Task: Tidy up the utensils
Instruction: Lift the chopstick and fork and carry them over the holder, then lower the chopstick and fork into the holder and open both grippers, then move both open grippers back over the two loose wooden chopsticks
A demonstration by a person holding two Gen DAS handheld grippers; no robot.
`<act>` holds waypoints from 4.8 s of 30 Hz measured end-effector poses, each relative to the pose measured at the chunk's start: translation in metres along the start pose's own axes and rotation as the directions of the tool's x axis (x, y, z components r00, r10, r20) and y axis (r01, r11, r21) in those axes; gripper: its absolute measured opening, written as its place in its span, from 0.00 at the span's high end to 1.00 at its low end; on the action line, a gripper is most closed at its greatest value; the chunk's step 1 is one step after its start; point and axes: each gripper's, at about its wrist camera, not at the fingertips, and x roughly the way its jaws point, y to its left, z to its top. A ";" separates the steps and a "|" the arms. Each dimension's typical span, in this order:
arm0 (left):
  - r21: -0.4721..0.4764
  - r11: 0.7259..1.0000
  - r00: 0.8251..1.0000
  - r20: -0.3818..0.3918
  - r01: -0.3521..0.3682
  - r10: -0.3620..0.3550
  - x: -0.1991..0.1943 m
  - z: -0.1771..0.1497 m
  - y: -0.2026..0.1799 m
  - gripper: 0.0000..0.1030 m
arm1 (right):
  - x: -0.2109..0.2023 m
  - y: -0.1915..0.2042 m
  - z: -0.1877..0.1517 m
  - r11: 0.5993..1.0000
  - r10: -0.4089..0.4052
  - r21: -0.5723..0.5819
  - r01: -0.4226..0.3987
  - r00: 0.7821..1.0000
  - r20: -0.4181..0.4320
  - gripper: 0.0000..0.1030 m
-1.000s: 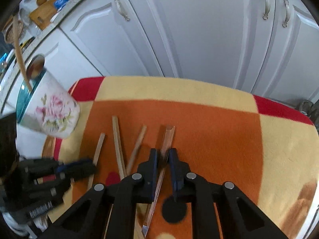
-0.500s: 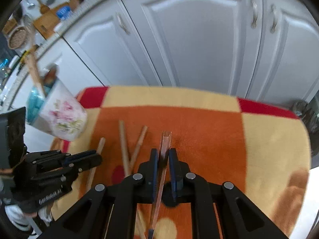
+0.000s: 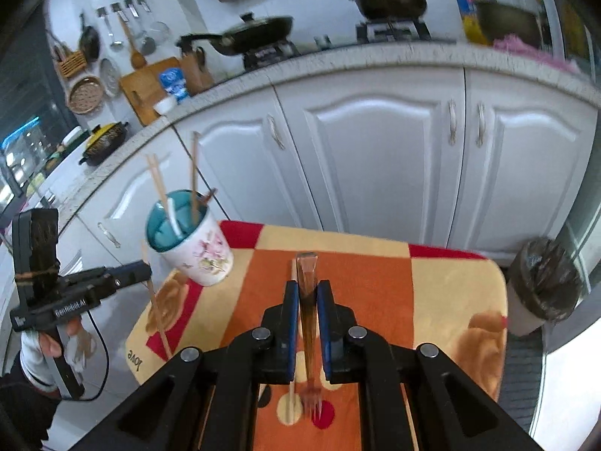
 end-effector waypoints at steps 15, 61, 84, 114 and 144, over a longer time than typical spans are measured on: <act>-0.044 0.994 0.968 0.228 -0.099 0.106 -0.102 0.060 0.033 0.96 | -0.031 0.090 0.071 0.980 0.146 -0.153 -0.126 0.981 0.130 0.91; -0.119 0.951 0.938 0.170 -0.286 0.303 -0.022 0.085 0.103 0.96 | 0.145 0.144 0.119 0.971 0.218 -0.094 -0.221 0.975 -0.040 0.91; -0.117 0.943 0.935 0.136 -0.312 0.326 -0.011 0.075 0.099 0.79 | 0.142 0.128 0.108 0.978 0.196 -0.054 -0.200 0.978 -0.071 0.73; -0.145 0.933 0.925 0.144 -0.331 0.351 -0.039 0.042 0.077 0.40 | 0.109 0.115 0.071 0.989 0.119 -0.073 -0.125 0.990 -0.077 0.66; -0.076 0.950 0.946 0.095 -0.303 0.309 -0.013 0.010 0.030 0.37 | 0.084 0.058 0.013 0.999 0.001 -0.041 -0.007 0.990 -0.140 0.61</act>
